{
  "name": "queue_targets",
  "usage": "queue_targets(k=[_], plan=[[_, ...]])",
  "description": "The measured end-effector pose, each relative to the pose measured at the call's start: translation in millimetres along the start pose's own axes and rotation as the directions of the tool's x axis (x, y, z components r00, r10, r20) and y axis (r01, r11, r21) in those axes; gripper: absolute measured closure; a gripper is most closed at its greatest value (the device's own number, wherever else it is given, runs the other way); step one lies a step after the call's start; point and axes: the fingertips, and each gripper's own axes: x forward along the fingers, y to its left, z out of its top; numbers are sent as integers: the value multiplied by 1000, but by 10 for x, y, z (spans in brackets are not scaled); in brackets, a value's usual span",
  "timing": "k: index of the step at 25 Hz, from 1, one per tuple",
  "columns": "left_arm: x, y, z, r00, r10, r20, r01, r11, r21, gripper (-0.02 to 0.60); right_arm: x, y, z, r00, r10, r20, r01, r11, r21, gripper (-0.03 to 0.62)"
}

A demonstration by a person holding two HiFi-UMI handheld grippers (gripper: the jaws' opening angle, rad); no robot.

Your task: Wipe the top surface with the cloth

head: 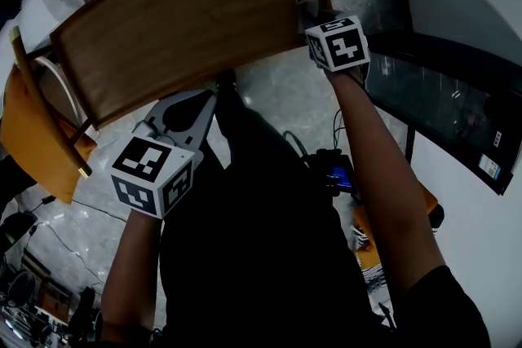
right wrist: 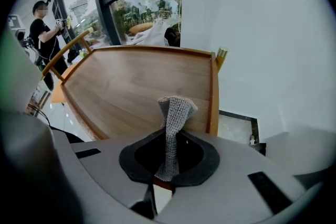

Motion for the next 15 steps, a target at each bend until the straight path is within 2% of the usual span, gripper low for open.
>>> queue_targets(k=[5,9,12,15], plan=[[-71,-25,-26,1000,11,16,-11,1000,-6,571,-7,-26,-30,1000,-22,6,22,1000,12,555],[-241,45,-28,998,32,45,-31,999,-19,571,-59,15,82,1000,-1,25,0,999,53,554],[-447,156,-51,996,54,72,-52,998,-40,571,-160,333,396,994,53,93,-58,997,46,554],[-690,285,-92,991,82,102,-76,995,-60,571,-209,894,802,979,141,147,-141,990,-10,554]])
